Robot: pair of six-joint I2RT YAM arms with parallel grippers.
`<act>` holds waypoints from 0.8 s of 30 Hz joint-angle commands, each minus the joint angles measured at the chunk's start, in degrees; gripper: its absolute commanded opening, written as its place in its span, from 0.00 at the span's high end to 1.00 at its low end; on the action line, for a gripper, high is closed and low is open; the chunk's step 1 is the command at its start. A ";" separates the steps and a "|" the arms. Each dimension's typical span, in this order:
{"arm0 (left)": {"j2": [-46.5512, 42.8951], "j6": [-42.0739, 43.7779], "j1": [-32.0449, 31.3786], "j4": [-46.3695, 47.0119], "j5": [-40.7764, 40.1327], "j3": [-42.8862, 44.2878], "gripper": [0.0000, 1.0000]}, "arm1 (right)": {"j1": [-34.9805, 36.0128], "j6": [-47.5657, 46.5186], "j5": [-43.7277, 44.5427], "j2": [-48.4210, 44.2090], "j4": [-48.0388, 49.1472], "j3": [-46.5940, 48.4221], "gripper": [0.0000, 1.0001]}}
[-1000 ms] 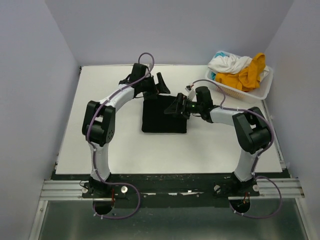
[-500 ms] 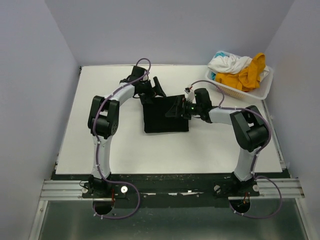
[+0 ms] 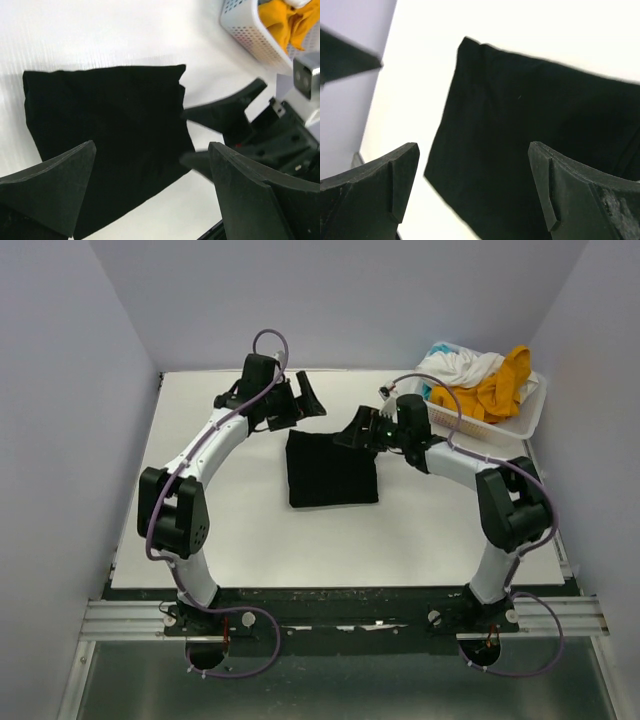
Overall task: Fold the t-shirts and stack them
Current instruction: Smooth out wrinkles on the folded tshirt, then put the neatly folded tshirt into the corner of the board with the left arm
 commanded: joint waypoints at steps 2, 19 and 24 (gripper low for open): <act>-0.89 0.74 -0.19 -0.96 -2.12 -10.85 0.01 | -0.47 -2.70 6.59 9.99 -1.83 8.03 0.00; 5.10 -2.25 -0.20 -3.71 -6.33 -16.26 0.48 | -0.66 -6.12 12.43 -0.31 -3.58 5.72 0.00; 7.71 -2.71 -0.60 -7.63 -7.32 -14.31 0.52 | -0.68 -5.08 13.45 -12.87 -3.94 -0.08 0.00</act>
